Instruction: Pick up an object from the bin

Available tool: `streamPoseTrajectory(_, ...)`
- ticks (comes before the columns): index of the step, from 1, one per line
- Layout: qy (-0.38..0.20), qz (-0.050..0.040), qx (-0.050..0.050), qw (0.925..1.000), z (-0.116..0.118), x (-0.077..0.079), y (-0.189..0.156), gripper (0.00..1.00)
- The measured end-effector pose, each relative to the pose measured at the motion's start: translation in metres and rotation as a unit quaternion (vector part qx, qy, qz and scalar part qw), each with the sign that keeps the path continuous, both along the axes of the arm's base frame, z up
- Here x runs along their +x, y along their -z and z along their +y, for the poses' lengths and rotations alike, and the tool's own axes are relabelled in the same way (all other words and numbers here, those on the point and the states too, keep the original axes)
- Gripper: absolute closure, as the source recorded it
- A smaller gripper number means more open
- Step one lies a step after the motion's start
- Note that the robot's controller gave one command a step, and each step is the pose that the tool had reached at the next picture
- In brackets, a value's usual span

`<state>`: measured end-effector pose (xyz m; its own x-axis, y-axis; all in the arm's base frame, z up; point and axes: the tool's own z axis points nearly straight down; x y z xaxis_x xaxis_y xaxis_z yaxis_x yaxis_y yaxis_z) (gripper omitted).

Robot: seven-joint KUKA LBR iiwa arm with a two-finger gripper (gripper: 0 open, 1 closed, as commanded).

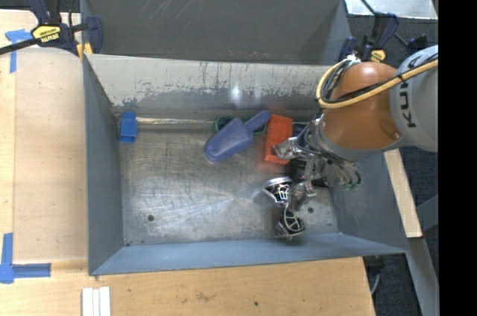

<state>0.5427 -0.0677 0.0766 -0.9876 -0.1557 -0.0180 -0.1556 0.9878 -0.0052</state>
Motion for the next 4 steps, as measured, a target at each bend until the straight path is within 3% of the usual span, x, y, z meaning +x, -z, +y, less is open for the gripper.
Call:
streamPoseTrajectory(1, -0.113, 0.0095, 0.0, 0.9936, -0.016, 0.035, 0.002, 0.0)
streamPoseTrajectory(2, 0.157, -0.0154, 0.004, 0.9875, -0.001, -0.014, -0.004, 1.0)
streamPoseTrajectory(3, 0.159, -0.0143, 0.004, 0.9872, 0.001, -0.02, -0.004, 1.0)
streamPoseTrajectory(4, 0.156, 0.0076, 0.003, 0.9877, 0.003, -0.013, -0.035, 1.0)
